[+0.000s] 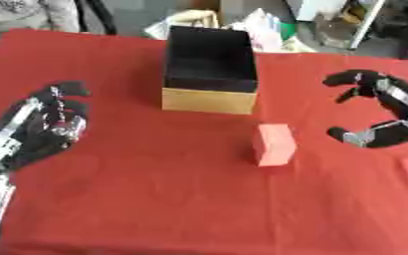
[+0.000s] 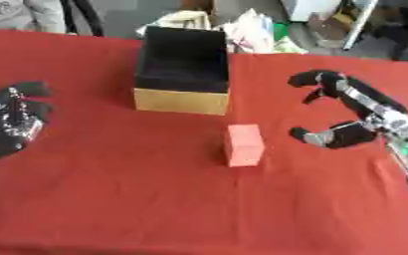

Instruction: Pick up objects on the table and place them in the box.

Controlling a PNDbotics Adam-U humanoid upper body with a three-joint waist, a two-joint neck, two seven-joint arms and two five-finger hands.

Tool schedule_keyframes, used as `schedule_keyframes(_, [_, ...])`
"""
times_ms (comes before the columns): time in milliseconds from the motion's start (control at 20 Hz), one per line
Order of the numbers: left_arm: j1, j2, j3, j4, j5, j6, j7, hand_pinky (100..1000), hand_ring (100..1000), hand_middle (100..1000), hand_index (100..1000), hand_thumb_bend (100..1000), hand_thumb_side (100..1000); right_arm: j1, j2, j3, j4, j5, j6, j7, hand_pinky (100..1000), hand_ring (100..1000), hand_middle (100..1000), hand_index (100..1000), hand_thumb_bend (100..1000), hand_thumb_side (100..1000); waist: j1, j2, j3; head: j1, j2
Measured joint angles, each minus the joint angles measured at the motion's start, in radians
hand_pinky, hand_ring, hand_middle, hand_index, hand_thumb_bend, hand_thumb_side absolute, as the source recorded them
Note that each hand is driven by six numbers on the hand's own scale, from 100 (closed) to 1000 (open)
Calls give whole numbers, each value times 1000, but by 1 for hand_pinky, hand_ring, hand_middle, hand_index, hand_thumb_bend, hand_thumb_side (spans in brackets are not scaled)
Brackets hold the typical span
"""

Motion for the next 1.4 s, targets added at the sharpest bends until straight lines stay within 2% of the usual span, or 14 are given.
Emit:
schedule_keyframes(700, [0, -1, 0, 0, 0, -2, -9, 707, 755, 779, 875, 100, 280, -55, 3, 66, 64, 30, -21, 83, 709, 897, 835, 906, 440, 100, 0, -2, 6, -6, 0])
schedule_keyframes(1400, [0, -6, 0, 5, 1, -2, -17, 708, 755, 780, 875, 100, 281, -119, 60, 95, 206, 111, -44, 130, 710, 890, 822, 906, 442, 100, 7, -3, 13, -16, 0])
